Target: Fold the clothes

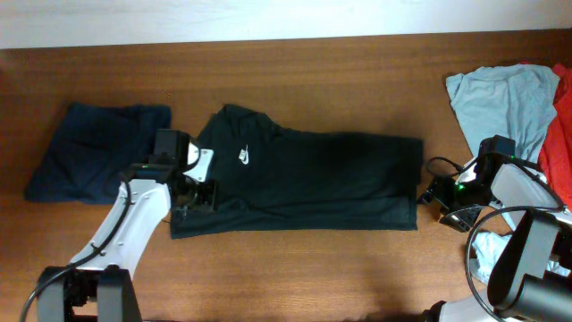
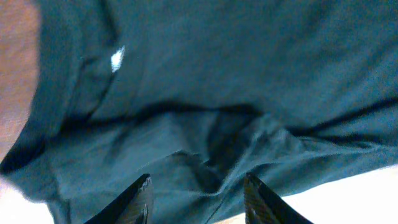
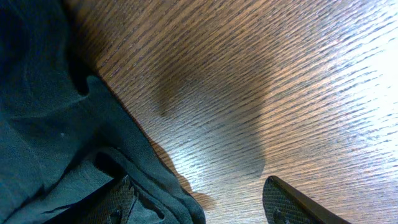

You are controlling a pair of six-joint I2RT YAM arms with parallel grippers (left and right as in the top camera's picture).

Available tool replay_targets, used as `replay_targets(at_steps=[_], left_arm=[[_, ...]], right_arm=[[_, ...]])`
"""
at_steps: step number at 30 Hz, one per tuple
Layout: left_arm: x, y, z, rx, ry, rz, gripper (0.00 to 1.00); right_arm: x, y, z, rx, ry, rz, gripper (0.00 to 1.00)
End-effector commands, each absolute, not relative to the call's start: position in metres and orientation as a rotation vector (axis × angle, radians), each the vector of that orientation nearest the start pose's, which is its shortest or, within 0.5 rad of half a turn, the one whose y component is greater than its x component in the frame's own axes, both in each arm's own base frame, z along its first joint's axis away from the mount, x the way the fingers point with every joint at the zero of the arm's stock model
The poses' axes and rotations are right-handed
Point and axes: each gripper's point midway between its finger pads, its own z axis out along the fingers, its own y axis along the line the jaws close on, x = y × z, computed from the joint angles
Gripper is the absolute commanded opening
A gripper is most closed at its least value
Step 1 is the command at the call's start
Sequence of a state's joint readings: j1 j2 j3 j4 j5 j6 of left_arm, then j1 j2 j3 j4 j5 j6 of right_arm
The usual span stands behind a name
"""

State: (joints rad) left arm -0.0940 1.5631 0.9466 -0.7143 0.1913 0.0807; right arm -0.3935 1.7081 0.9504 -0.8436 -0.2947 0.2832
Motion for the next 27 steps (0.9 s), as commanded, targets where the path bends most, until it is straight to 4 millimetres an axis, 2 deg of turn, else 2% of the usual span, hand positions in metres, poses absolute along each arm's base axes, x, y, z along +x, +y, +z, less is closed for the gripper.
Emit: replay_targets(at_steps=[1,4,10,15,22,24,27], left_arm=[[0.312,-0.065,0.050,0.471,2.834,-0.216,0.48],[0.311,-0.062,0.039,0.473,2.870,-0.192,0.47],[0.310,-0.074,0.021,0.516,2.893,-0.292,0.40],[0.311,-0.078,0.018,0.533,2.891,-0.294,0.39],[0.314,-0.081,0.019,0.537,2.871,-0.304,0.16],[0.313,-0.082,0.019,0.538,2.873,-0.315,0.17],[0.311,-0.081,0.019,0.538,2.883,-0.316,0.36]], right_arm=[[0.276,-0.060,0.021,1.018,2.903,0.473,0.72],[0.276,-0.060,0.021,1.018,2.904,0.473,0.72],[0.275,-0.061,0.021,1.019,2.905,0.468,0.72],[0.275,-0.061,0.021,1.019,2.905,0.468,0.72],[0.275,-0.061,0.021,1.019,2.905,0.468,0.72],[0.275,-0.061,0.021,1.019,2.905,0.468,0.72],[0.275,-0.061,0.021,1.019,2.905,0.468,0.72]])
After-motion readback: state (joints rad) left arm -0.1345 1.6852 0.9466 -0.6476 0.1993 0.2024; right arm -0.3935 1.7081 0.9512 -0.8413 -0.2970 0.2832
